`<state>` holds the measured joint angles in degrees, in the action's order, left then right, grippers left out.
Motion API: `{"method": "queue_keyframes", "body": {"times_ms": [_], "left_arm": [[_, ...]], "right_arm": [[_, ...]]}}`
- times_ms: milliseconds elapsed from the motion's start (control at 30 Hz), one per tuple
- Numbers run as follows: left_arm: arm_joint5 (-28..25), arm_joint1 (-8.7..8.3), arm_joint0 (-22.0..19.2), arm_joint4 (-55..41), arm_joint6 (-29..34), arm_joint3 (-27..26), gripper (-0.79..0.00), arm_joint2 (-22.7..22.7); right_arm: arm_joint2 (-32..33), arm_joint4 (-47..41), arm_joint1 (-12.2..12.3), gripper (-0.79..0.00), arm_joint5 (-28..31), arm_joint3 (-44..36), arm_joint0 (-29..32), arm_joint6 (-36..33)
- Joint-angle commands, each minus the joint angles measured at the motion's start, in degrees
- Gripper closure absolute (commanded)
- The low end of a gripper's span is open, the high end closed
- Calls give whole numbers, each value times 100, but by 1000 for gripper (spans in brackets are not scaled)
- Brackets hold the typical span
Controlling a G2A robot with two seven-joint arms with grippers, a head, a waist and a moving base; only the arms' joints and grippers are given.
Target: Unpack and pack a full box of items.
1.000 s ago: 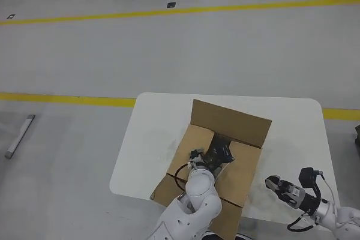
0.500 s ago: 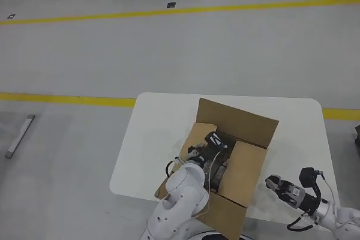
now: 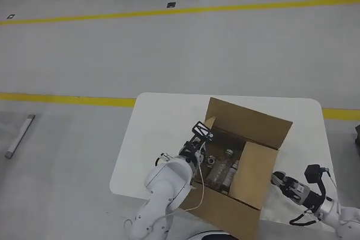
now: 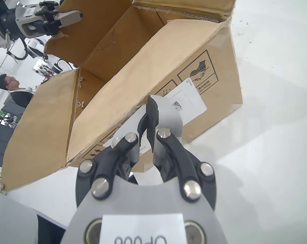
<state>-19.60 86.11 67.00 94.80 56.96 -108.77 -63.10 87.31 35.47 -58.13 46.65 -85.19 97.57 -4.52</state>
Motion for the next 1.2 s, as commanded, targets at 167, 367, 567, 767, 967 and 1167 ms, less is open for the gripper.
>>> {"method": "queue_keyframes", "body": {"times_ms": [167, 367, 567, 767, 967, 1167], "left_arm": [[-118, -38, -247, 566, 127, 132, -785, -14], [-180, -90, -372, 1812, 220, 158, -785, 141], [-195, -148, -380, 3389, 331, 187, -785, 332], [-107, -139, -298, 3983, 344, 470, -785, 455], [75, -101, -303, 4362, 346, 1010, -785, 536], [177, -56, -341, 4350, 298, 1377, -785, 461]], "right_arm": [[22, -32, -2, 0, 28, 11, 20, -14], [45, -61, -5, 0, 47, 46, 47, -3], [61, -79, -7, 0, 59, 51, 54, -23], [44, -87, -12, 0, 58, 36, 38, -58], [38, -78, -18, 0, 48, 46, 26, -66], [33, -75, -24, 0, 52, 76, 22, -50]]}}
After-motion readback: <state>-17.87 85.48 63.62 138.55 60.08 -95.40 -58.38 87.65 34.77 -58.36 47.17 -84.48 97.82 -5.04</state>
